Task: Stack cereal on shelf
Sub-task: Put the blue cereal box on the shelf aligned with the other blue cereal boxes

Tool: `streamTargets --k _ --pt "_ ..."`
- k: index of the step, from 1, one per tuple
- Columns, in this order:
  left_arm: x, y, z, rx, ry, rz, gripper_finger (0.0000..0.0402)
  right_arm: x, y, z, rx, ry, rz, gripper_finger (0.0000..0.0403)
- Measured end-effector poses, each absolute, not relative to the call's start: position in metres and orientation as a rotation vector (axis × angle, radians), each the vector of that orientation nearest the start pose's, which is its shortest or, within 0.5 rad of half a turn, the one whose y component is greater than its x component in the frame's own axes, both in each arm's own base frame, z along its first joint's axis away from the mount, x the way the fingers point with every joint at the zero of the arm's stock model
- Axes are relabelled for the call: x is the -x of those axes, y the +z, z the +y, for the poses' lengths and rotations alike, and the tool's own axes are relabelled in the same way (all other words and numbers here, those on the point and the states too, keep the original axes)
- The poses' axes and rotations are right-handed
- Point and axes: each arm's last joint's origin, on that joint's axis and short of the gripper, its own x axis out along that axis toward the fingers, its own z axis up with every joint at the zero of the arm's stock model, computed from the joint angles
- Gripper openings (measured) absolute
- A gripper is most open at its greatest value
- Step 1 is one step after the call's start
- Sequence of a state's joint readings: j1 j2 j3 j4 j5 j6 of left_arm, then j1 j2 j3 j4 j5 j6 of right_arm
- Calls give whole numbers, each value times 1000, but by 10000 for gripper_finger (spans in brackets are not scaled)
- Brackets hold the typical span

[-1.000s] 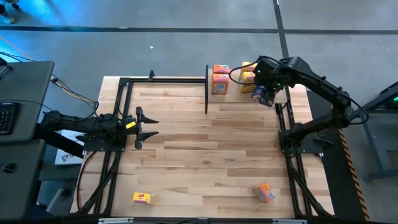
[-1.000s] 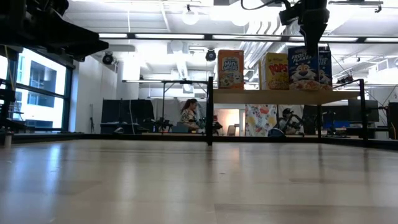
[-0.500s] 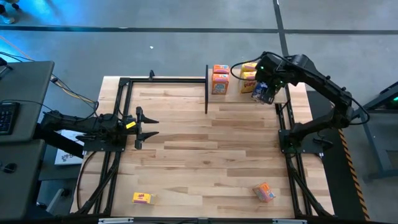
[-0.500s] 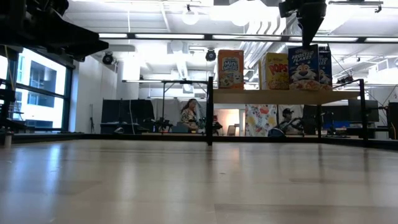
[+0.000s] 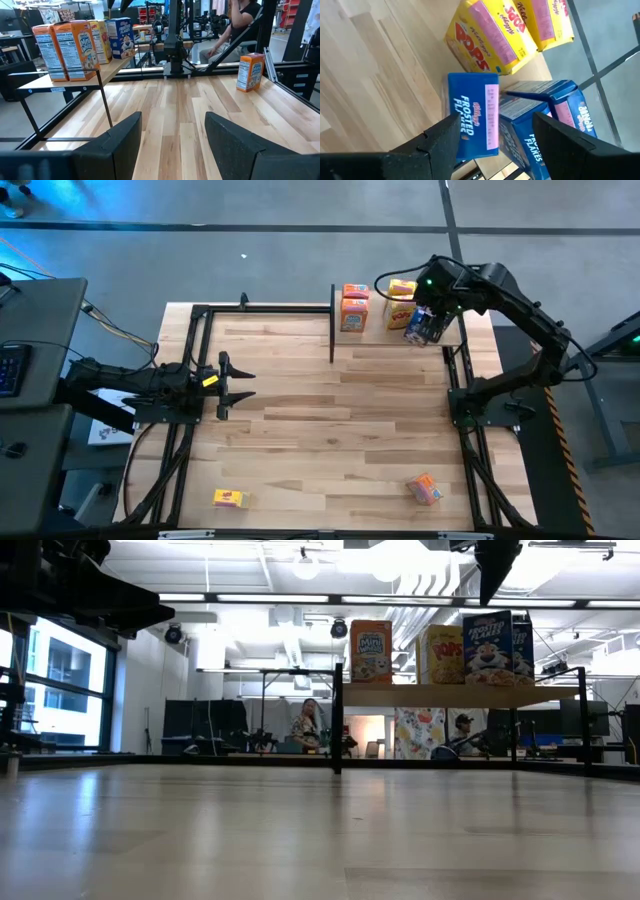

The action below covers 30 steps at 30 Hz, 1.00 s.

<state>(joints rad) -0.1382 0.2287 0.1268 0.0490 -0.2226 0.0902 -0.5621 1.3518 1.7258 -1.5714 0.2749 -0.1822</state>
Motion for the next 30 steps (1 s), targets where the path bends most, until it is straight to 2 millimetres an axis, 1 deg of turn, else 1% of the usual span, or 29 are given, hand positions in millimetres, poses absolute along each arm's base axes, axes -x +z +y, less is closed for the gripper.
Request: streamTargets --k 7,11,14,18,24,27,30 --pt "-108 193 -9 -99 82 56 207 -173 417 -108 -86 -568 1241 238" --pt "-108 193 -9 -99 82 56 207 -183 418 -97 -131 -545 1192 238" --pt "-108 193 -9 -99 82 56 207 -191 419 -89 -173 -560 1125 238" --pt "-108 193 -9 -100 82 56 207 -204 419 -81 -268 -625 1046 238" --pt "-108 193 -9 -99 82 56 207 -234 403 -69 -335 -742 1054 238" --pt "-108 193 -9 -99 82 56 207 -246 396 -62 -368 -840 1030 238" --pt "-108 193 -9 -99 83 56 207 -255 390 -51 -358 -931 987 238"
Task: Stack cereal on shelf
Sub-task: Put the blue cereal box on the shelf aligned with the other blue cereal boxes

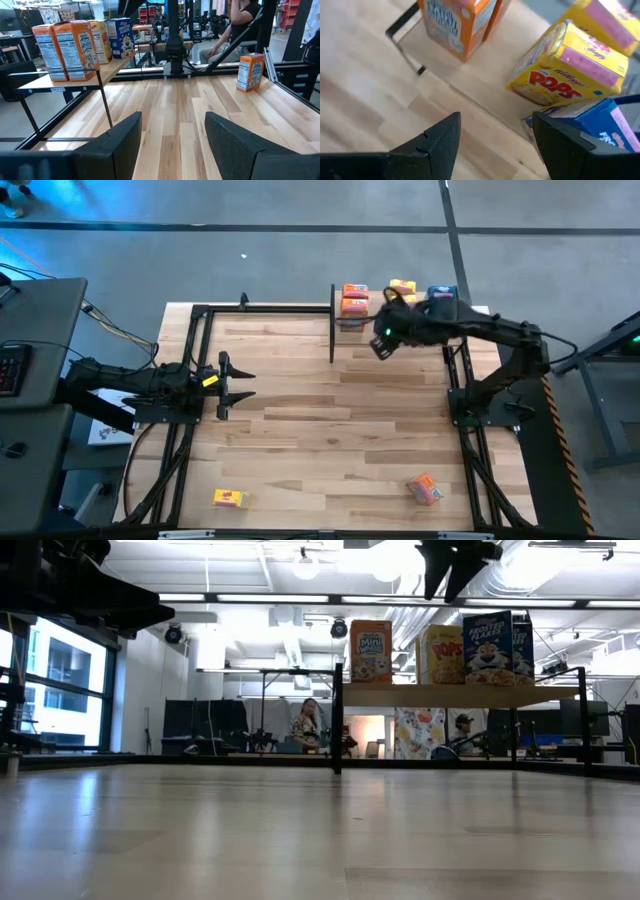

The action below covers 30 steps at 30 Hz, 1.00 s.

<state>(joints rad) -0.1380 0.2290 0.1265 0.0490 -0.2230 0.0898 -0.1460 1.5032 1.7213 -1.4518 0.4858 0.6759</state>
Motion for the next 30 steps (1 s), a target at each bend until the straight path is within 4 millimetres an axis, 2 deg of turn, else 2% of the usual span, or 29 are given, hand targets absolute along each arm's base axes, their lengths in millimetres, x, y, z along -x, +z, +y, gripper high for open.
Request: streamTargets --k 7,12,16,30 --pt "-108 193 -9 -100 82 56 207 -263 366 -19 -319 -1109 847 238" --pt "-108 193 -9 -100 83 56 207 -266 342 -5 -310 -1230 689 238" --pt "-108 193 -9 -99 82 56 207 -269 322 -3 -358 -1309 547 238" --pt "-108 193 -9 -99 83 56 207 -264 254 -6 -452 -1432 348 238"
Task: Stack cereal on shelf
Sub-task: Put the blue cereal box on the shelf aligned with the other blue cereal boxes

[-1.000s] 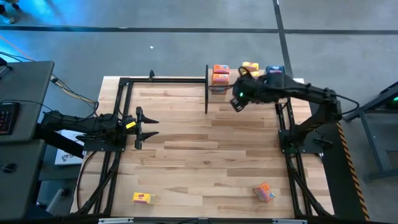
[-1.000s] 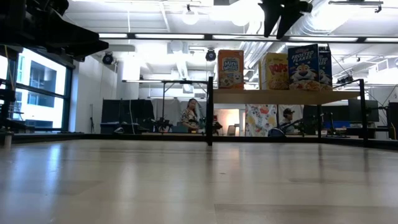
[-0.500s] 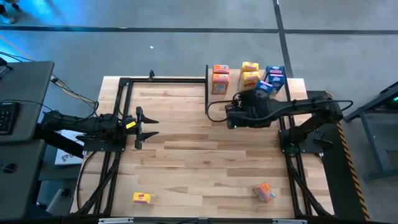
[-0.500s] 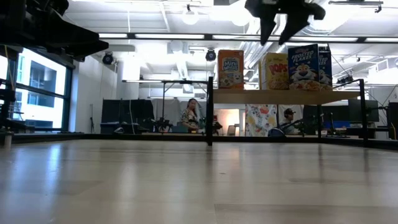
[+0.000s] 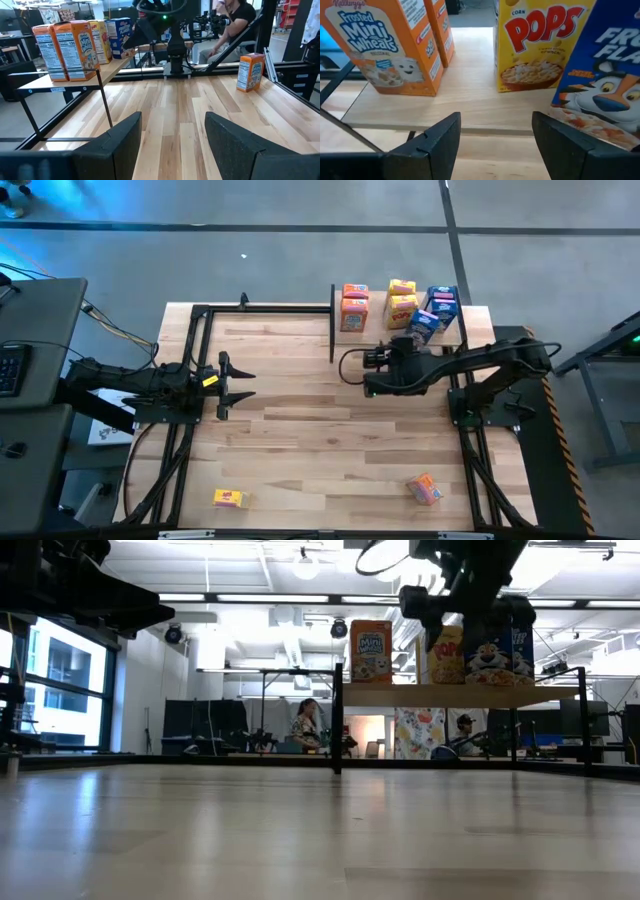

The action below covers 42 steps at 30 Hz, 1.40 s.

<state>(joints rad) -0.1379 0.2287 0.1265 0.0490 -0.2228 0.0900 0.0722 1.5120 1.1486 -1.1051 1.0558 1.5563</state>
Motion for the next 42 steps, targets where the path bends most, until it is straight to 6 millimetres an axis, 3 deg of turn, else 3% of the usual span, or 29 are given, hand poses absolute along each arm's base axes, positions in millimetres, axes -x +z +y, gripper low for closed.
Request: streamTargets --k 12,42 --pt "-108 193 -9 -99 82 57 207 -261 245 -18 -441 -1487 313 238" --pt "-108 193 -9 -99 82 57 207 -233 245 -10 -453 -1627 406 238"
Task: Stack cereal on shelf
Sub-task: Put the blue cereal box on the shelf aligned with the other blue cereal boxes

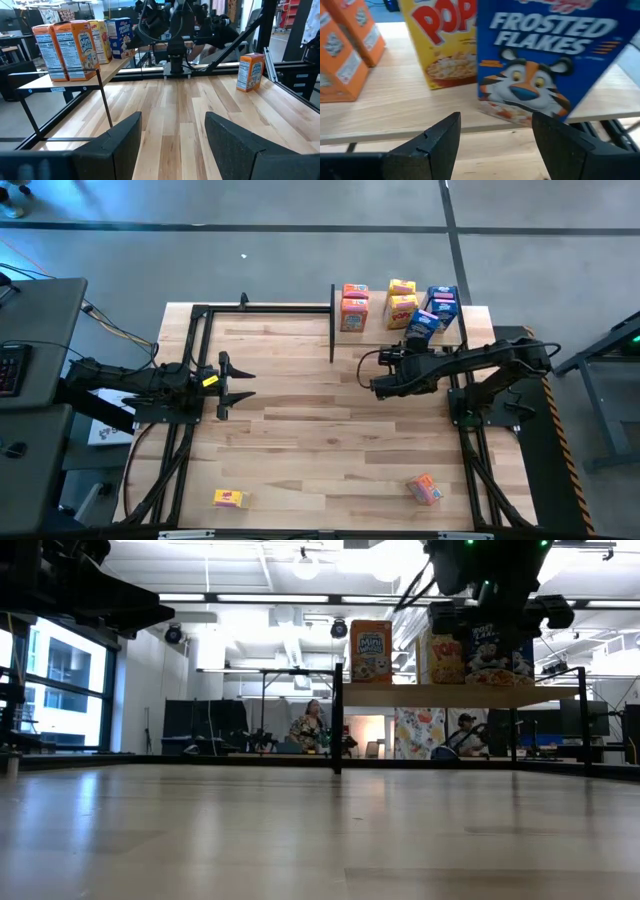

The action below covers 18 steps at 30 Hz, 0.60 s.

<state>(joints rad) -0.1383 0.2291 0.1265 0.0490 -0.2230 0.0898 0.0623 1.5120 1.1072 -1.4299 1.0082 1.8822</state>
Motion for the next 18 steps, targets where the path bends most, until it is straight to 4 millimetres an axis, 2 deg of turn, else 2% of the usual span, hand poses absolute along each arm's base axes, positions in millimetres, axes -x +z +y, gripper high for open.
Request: streamTargets --k 10,18 --pt "-108 193 -9 -100 82 56 207 -221 248 -3 -455 -1684 434 238" --pt "-108 193 -9 -100 82 56 207 -221 248 -5 -474 -1701 446 238"
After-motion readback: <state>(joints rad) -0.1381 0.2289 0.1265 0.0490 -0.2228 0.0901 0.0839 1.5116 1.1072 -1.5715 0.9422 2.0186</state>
